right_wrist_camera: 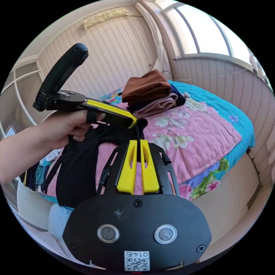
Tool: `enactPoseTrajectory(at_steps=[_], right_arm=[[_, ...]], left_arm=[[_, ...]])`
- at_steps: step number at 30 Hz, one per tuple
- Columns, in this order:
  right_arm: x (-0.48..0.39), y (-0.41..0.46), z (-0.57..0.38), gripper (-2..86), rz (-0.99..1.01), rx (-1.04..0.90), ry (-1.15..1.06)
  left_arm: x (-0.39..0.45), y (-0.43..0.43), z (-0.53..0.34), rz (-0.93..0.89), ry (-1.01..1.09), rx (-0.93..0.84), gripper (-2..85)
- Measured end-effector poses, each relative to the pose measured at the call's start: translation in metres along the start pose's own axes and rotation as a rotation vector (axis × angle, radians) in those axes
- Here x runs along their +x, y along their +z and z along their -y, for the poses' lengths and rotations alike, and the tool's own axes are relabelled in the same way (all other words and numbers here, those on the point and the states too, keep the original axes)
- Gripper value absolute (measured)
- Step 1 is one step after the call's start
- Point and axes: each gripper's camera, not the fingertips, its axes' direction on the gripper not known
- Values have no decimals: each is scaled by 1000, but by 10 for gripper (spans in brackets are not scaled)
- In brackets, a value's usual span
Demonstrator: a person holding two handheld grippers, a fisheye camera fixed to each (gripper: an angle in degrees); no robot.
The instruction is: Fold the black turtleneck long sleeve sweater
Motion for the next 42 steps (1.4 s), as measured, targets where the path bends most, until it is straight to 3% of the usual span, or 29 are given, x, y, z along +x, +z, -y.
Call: enactPoseTrajectory(at_steps=[11,18,28,35,42], right_arm=[[-190,-14,38,8,104,-12,-324],[-317,-5,34,8,246,-66,-552],[-447,67,-47,8,372,-430,-920],[-492,81,-75,14,415,-512,-1089],[-504,127,-63,58,400,-633,-1079]], left_arm=[[-75,-151,-191,91,-250,208,-10],[-112,-217,-360,118,-443,317,-10],[-105,-179,-595,-26,-888,326,-10],[-100,-180,-659,-56,-1005,333,-10],[-128,-158,-687,-20,-1087,159,4]])
